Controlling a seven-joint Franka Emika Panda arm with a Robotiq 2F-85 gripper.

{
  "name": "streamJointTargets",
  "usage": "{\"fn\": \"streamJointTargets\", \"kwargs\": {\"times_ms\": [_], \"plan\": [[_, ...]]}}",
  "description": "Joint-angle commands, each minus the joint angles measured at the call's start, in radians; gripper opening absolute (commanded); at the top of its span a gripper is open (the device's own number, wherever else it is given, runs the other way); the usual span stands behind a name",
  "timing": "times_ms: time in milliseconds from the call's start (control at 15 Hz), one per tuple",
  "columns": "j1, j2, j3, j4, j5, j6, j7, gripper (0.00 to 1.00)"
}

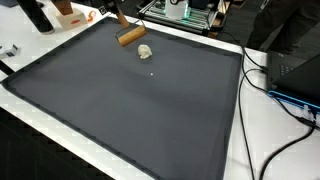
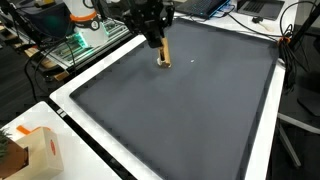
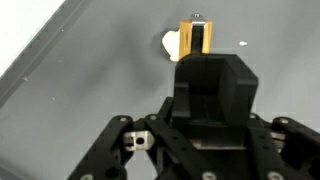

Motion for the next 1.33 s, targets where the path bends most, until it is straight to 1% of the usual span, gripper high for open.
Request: {"fn": "streamJointTargets", "kwargs": {"times_ms": [0,467,733,933,1267], "plan": [[0.054,-0.012,0.043,0.039,-0.167,-0.043,0.155,0.24],[0.166,0.028,0.143,0.095,-0.481,-0.129,0.331,0.24],[0.227,0.064,0.189,0.109,-0.638,-0.180,0.386,0.24],[0.271,0.093,0.213,0.111,-0.744,-0.202,0.427,0.24],[0.337,0.139,0.239,0.100,-0.891,-0.233,0.493,0.24]]}}
